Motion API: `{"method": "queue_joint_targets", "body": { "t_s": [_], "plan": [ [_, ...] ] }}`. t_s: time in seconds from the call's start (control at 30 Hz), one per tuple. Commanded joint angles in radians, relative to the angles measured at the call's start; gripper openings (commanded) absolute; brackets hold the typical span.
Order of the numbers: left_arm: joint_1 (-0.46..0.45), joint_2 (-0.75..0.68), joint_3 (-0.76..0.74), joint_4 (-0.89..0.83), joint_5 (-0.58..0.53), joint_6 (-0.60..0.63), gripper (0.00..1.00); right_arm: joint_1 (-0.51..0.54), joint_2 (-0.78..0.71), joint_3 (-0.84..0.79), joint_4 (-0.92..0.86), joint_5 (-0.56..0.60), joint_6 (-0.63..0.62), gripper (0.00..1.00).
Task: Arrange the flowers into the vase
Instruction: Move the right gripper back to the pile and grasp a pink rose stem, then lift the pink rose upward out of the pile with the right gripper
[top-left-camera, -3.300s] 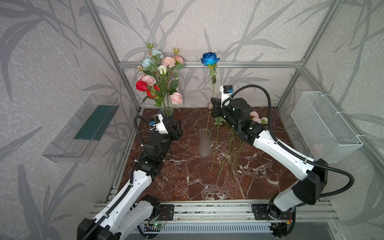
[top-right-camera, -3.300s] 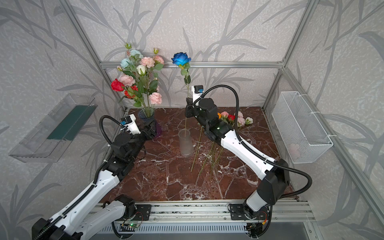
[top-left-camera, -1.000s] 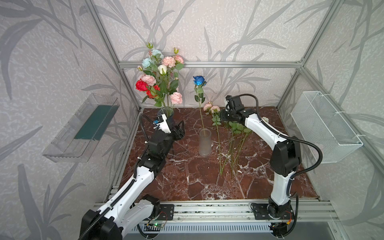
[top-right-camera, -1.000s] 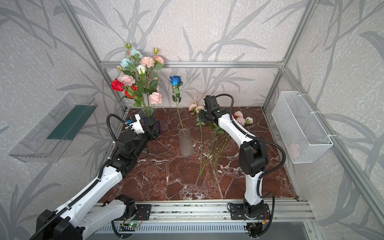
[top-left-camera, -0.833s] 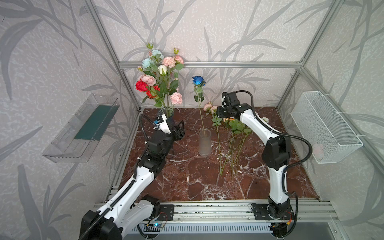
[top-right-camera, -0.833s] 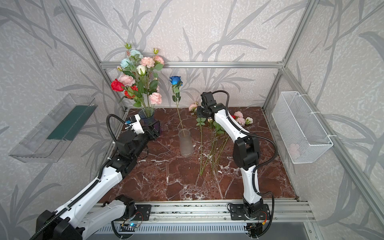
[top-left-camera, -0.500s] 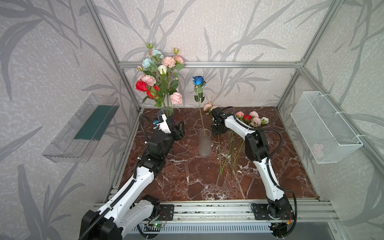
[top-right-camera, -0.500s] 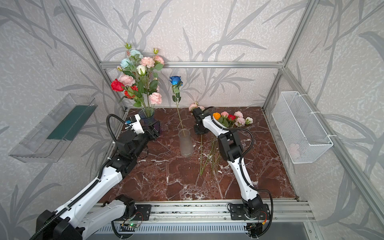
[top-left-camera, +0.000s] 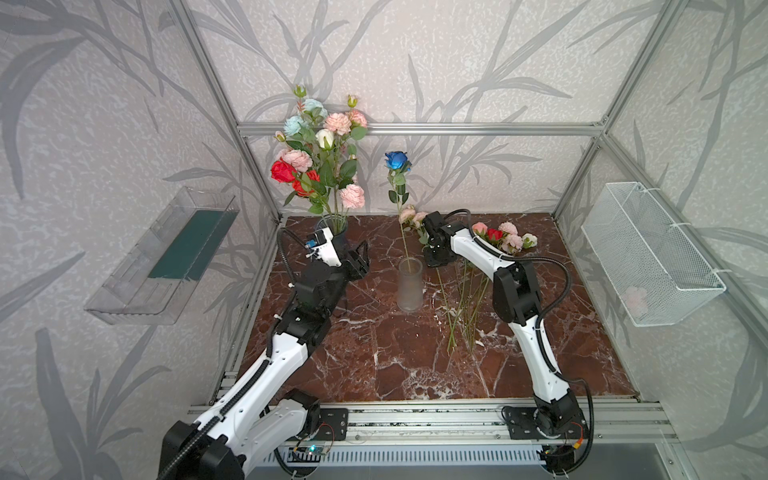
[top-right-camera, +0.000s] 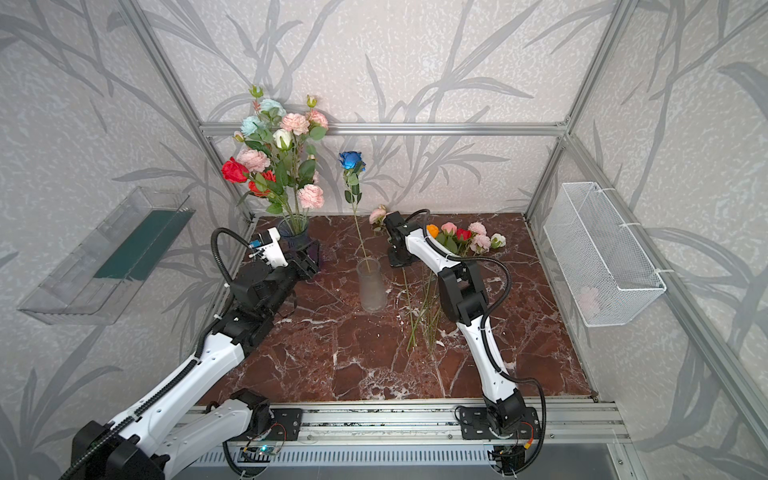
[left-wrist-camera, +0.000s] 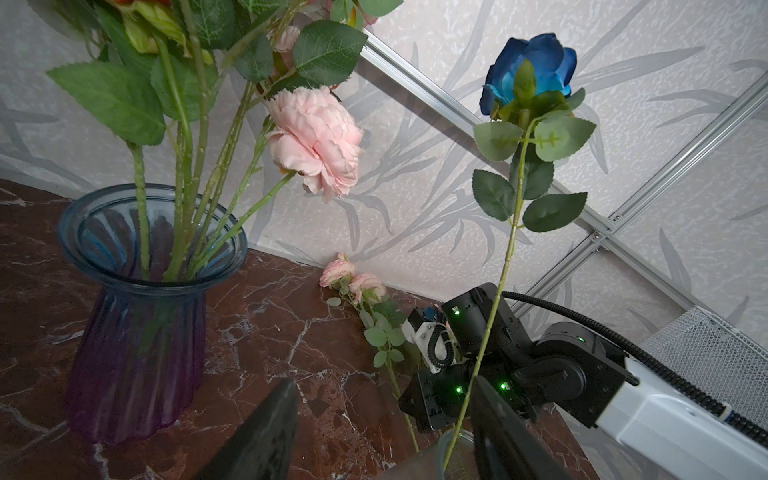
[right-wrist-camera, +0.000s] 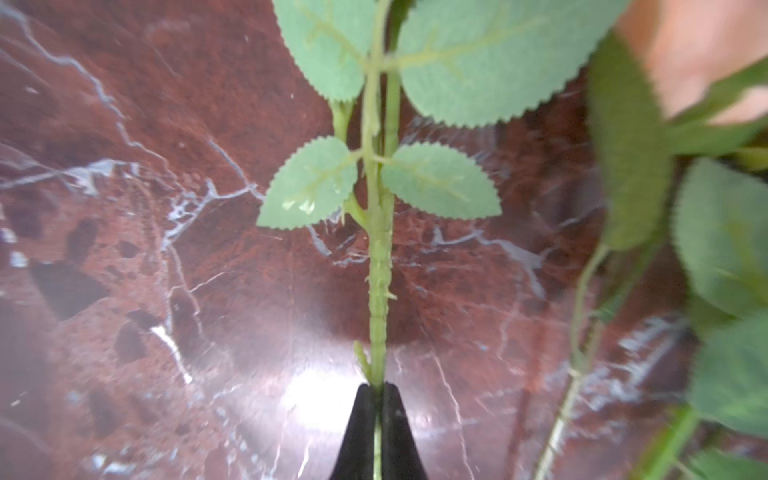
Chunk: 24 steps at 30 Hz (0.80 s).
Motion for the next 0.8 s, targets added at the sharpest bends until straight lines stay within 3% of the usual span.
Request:
{"method": "queue_joint_targets", "body": {
  "t_s": [0.0,0.1,0.17,0.33,0.47,0.77],
  "plan": [
    [0.0,-0.025,-0.006,0.024,-0.011,0.004,0.66,-0.001,-0.108,-0.003,0.035,-0.008,-0.014,0.08],
    [0.0,-0.029,-0.006,0.024,-0.011,0.006,0.66,-0.002,-0.089,-0.003,0.022,-0.011,-0.025,0.13],
    [0.0,-0.029,-0.007,0.024,-0.014,0.008,0.66,-0.003,-0.065,-0.002,0.012,-0.024,-0.028,0.22],
    [0.0,-0.022,-0.006,0.024,-0.01,0.008,0.66,-0.005,0.001,0.037,-0.018,-0.044,-0.042,0.28],
    [0.0,-0.019,-0.006,0.024,-0.007,0.005,0.66,-0.003,0.067,0.13,-0.103,-0.006,-0.058,0.3],
    [0.0,-0.01,-0.006,0.026,0.002,0.0,0.66,-0.006,0.112,0.126,-0.139,0.059,-0.104,0.3]
  ]
}}
